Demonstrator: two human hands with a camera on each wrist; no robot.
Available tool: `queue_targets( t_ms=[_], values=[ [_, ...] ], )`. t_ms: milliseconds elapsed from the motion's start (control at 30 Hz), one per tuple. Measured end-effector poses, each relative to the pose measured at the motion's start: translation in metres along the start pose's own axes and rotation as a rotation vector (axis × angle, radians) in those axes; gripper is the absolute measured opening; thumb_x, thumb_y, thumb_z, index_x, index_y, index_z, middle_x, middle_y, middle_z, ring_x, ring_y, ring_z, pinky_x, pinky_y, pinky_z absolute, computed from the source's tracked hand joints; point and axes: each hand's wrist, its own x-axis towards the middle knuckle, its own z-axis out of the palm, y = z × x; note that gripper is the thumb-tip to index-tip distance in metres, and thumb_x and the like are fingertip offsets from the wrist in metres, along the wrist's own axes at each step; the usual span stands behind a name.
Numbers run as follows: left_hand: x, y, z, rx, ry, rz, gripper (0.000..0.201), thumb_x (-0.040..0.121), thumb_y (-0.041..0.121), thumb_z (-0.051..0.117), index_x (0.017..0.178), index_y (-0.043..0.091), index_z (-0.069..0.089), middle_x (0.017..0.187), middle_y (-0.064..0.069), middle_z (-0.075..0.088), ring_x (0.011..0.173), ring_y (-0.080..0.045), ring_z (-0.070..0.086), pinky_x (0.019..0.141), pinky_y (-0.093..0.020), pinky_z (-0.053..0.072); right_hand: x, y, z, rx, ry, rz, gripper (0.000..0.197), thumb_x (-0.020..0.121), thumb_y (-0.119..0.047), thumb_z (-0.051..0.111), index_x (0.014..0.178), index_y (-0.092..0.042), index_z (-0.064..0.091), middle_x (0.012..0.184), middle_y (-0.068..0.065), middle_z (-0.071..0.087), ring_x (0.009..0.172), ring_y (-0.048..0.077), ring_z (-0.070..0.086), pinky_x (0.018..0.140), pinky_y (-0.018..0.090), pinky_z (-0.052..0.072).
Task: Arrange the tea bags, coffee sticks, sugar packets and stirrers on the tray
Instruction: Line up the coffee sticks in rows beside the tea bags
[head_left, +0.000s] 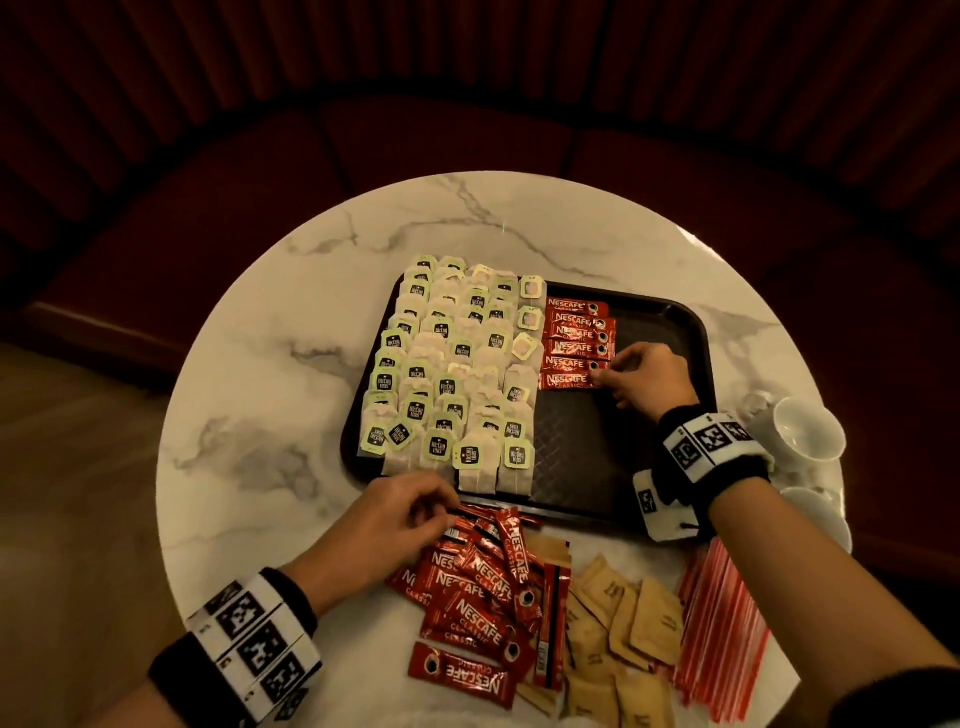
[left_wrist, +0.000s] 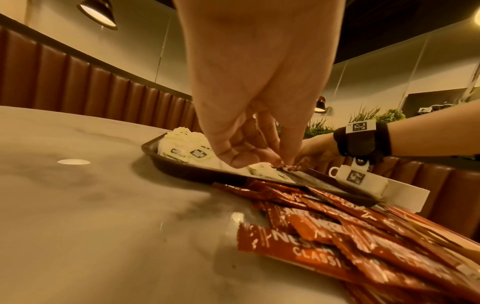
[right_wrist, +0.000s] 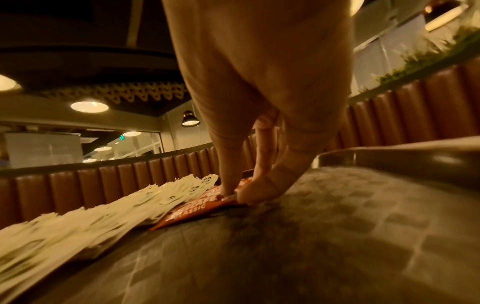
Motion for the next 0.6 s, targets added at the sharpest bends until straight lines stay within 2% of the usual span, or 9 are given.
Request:
queue_targets(
  t_ms=[67,133,200,300,367,467,533,600],
  values=[
    [0.0,-0.001,0.002,-0.004,-0.016,0.012,0.013,0.091,0.019,0.066,0.1,0.027,0.064,0.093,0.011,0.062,0.086,-0.002,0.055,0.071,-0.013,0.046,-0.003,-0.004,-0.004,-0.026,0.017,-0.024,0.024,0.079,-0.024,0.082,0.091,-0.016,0.062,0.093,0.006,0.068,0.071,0.013,0.065,0.057,0.024,0.052],
    [0.001,-0.002,0.003,0.001,-0.026,0.023,0.012,0.09,0.02,0.066,0.1,0.027,0.065,0.093,0.01,0.063,0.085,-0.006,0.055,0.07,-0.015,0.047,-0.007,-0.008,-0.007,-0.081,0.013,-0.099,0.023,0.081,-0.022,0.08,0.097,-0.017,0.065,0.097,0.002,0.066,0.079,0.011,0.063,0.07,0.025,0.051],
    [0.001,-0.004,0.004,0.007,-0.028,0.032,0.012,0.09,0.021,0.066,0.1,0.028,0.065,0.093,0.011,0.063,0.084,-0.005,0.055,0.07,-0.015,0.047,-0.011,-0.014,-0.007,-0.161,-0.06,-0.235,0.03,0.082,-0.017,0.078,0.111,-0.016,0.067,0.107,-0.002,0.061,0.094,0.011,0.057,0.083,0.026,0.046],
    [0.001,-0.006,0.006,0.013,-0.032,0.044,0.012,0.091,0.022,0.066,0.102,0.026,0.066,0.093,0.011,0.062,0.084,-0.002,0.055,0.07,-0.014,0.046,-0.013,-0.022,-0.002,-0.345,-0.218,-0.431,0.041,0.083,-0.016,0.077,0.123,-0.015,0.066,0.126,0.004,0.059,0.115,0.018,0.054,0.102,0.029,0.039],
    [0.002,-0.007,0.007,0.028,-0.04,0.058,0.012,0.091,0.022,0.066,0.103,0.025,0.066,0.092,0.012,0.061,0.082,0.001,0.054,0.07,-0.012,0.045,-0.01,-0.025,0.002,-0.453,-0.271,-0.477,0.04,0.085,-0.015,0.075,0.124,-0.017,0.067,0.129,0.007,0.058,0.121,0.022,0.052,0.104,0.028,0.035],
    [0.001,-0.01,0.01,0.078,-0.053,0.101,0.013,0.09,0.023,0.067,0.103,0.024,0.066,0.091,0.015,0.058,0.083,0.005,0.052,0.07,-0.01,0.042,-0.007,-0.025,0.006,-0.466,-0.262,-0.466,0.037,0.086,-0.013,0.072,0.122,-0.017,0.068,0.126,0.008,0.059,0.118,0.023,0.053,0.104,0.029,0.037],
    [0.0,-0.014,0.011,0.117,-0.075,0.107,0.017,0.088,0.028,0.069,0.105,0.027,0.064,0.096,0.019,0.055,0.087,0.007,0.052,0.075,-0.01,0.042,-0.006,-0.026,0.007,-0.454,-0.243,-0.45,0.036,0.086,-0.014,0.073,0.122,-0.017,0.069,0.125,0.009,0.06,0.119,0.025,0.053,0.109,0.035,0.038],
    [-0.002,-0.019,0.012,0.165,-0.123,0.094,0.027,0.086,0.039,0.069,0.111,0.03,0.062,0.103,0.023,0.05,0.095,0.008,0.048,0.084,-0.016,0.044,-0.008,-0.029,0.007,-0.455,-0.235,-0.439,0.038,0.086,-0.014,0.074,0.123,-0.017,0.068,0.127,0.009,0.061,0.12,0.025,0.053,0.108,0.035,0.038]
  ],
)
